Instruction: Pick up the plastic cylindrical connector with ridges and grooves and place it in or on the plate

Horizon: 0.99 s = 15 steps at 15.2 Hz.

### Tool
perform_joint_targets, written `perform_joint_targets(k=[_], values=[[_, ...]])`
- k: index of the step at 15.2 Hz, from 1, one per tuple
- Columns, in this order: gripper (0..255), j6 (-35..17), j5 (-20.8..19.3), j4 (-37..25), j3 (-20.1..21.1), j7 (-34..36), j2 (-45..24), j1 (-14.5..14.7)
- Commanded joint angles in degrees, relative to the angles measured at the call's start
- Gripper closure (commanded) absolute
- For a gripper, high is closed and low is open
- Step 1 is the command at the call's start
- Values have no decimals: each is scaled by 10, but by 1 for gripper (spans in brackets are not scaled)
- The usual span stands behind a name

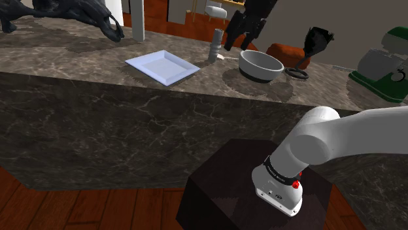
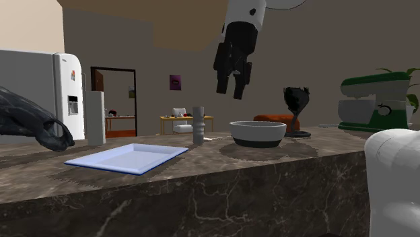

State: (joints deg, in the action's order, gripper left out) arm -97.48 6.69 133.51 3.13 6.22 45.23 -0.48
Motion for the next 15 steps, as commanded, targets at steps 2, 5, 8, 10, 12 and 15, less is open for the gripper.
perform_joint_targets(k=[2,5,8,10,12,15], values=[[0,-3,-7,-11,-8,-12,-19,-3],[0,-8,-26,-50,-31,-45,-77,-12],[0,-11,-42,-94,-52,-77,-138,-19],[0,-11,-51,-128,-65,-97,-179,-24],[0,-9,-58,-164,-78,-118,-222,-27],[0,-3,-65,-224,-95,-148,-287,-33]])
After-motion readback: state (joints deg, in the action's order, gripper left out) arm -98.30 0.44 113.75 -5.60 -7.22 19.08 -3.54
